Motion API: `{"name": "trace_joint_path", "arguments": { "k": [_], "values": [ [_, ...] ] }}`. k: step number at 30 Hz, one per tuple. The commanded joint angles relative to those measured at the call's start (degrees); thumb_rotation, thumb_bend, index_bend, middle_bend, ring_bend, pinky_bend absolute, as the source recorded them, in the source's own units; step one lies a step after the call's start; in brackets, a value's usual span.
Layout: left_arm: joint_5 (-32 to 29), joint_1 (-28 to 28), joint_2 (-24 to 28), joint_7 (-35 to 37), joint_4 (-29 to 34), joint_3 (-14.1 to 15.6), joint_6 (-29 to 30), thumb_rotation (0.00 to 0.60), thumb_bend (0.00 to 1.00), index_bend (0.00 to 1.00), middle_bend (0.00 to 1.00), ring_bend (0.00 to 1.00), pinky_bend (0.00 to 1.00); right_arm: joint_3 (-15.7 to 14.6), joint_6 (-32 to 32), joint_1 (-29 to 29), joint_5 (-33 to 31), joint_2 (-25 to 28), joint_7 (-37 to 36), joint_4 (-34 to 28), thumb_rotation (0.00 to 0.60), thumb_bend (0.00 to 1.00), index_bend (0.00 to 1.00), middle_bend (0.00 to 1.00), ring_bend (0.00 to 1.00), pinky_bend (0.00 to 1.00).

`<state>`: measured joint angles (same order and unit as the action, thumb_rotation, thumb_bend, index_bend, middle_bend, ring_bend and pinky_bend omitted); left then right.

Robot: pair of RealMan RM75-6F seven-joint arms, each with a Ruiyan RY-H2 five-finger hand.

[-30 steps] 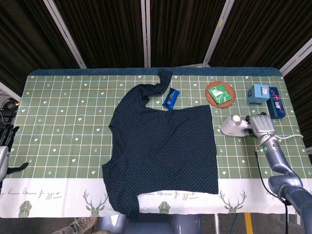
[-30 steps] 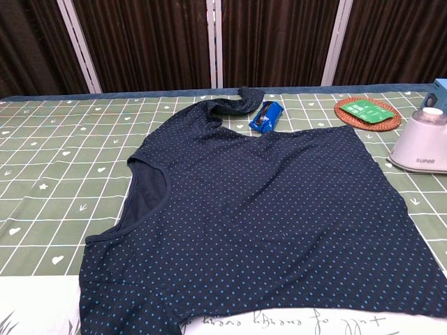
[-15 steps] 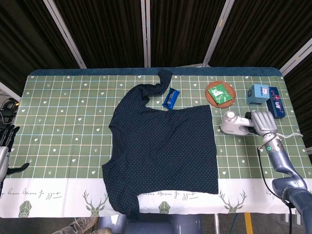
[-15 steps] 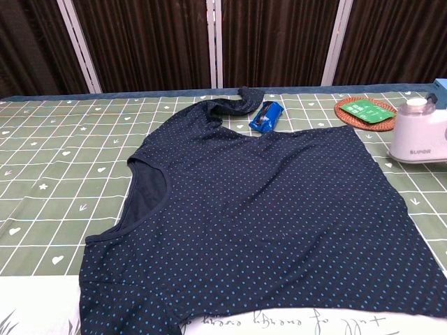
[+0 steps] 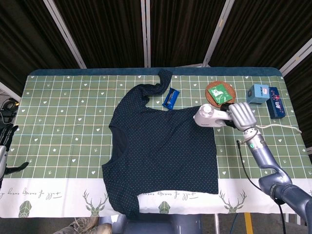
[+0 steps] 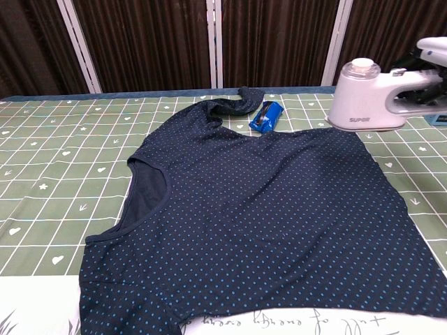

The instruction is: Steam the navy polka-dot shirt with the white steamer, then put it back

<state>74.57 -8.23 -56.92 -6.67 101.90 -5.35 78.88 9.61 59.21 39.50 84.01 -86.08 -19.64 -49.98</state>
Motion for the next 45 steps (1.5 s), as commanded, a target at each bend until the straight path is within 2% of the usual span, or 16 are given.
{"name": "trace_joint_path", "arguments": {
  "k": [1, 11, 20, 28, 39, 45],
  "values": [
    [-0.11, -0.01, 0.05, 0.18, -0.11, -0.01, -0.10, 0.600, 0.00, 0.00, 0.00, 0.00, 0.00, 0.76, -0.97, 2.86, 0.48, -0.80, 5.07, -3.99, 0.600, 0.94, 0.73, 0.63, 0.63, 0.83],
    [-1.28, -0.24, -0.02, 0.60, -0.81, -0.37, -0.66, 0.600, 0.00, 0.00, 0.00, 0.00, 0.00, 0.11, -4.67, 7.64, 1.19, -6.81, 10.70, -7.80, 0.600, 0.94, 0.72, 0.63, 0.63, 0.83],
    [-1.96, -0.41, 0.01, 0.98, -1.26, -0.57, -1.09, 0.600, 0.00, 0.00, 0.00, 0.00, 0.00, -2.14, -4.55, 8.89, 3.29, -10.68, 8.68, -6.52, 0.600, 0.94, 0.72, 0.63, 0.63, 0.83],
    [-2.23, -0.65, -0.31, 0.44, -1.43, -0.54, -1.40, 0.600, 0.00, 0.00, 0.00, 0.00, 0.00, -4.41, -1.50, 8.68, 6.51, -11.58, 5.96, -5.57, 0.600, 0.94, 0.72, 0.62, 0.63, 0.83],
    [-2.11, -0.83, -0.72, -0.34, -1.51, -0.32, -1.50, 0.600, 0.00, 0.00, 0.00, 0.00, 0.00, -9.24, 0.56, 7.53, 10.65, -10.60, 4.84, -3.04, 0.600, 0.94, 0.72, 0.62, 0.63, 0.83],
    [-2.02, -0.86, -0.80, -0.52, -1.54, -0.25, -1.46, 0.600, 0.00, 0.00, 0.00, 0.00, 0.00, -10.30, 0.68, 6.66, 10.68, -9.46, 3.92, -2.03, 0.600, 0.93, 0.72, 0.62, 0.63, 0.83]
  ]
}}
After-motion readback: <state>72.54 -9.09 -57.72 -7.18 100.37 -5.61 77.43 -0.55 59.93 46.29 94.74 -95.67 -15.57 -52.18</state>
